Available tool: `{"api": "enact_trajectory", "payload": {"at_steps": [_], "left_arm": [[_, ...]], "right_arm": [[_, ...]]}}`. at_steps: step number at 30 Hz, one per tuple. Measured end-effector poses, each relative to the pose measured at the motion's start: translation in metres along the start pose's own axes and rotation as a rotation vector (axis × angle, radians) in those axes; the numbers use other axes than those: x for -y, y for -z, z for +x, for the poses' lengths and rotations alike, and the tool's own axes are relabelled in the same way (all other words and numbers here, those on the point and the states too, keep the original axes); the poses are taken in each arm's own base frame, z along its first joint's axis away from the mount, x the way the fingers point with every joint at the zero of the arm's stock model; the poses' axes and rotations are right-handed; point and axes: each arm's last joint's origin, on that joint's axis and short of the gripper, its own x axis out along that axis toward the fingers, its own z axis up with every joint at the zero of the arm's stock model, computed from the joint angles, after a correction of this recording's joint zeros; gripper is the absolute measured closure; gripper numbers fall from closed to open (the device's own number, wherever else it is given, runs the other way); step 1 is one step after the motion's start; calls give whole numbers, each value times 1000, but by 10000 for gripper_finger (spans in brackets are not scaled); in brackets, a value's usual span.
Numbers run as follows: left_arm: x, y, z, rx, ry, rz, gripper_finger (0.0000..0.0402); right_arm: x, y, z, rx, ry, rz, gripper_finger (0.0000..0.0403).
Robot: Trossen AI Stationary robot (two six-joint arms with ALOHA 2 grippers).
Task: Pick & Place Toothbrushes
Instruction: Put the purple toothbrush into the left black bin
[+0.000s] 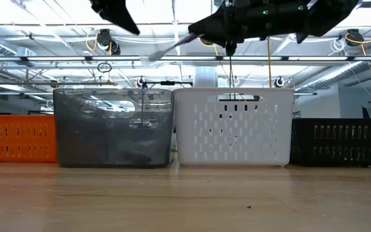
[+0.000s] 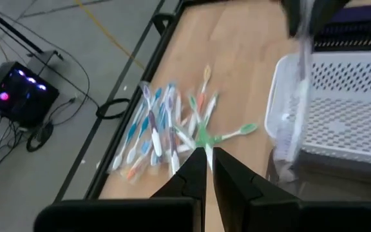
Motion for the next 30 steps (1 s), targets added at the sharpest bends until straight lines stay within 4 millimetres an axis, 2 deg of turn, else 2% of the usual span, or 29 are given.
{"api": "enact_trajectory", "payload": {"at_steps": [4, 9, 13, 20, 30], "left_arm": [[3, 1, -1, -7, 10, 13, 376], [4, 1, -2, -6, 12, 21, 376], [4, 1, -2, -8, 12, 25, 376], [4, 3, -2, -28, 11, 35, 376], [4, 4, -2, -37, 12, 29, 376]], "right_arm": [[-15, -5, 2, -24, -11, -40, 373], [-38, -9, 10, -122, 38, -185, 374], [-54, -17, 17, -132, 21, -284, 374], [-77, -7, 43, -198, 27, -437, 374], [-89, 20, 89, -321, 71, -598, 374]]}}
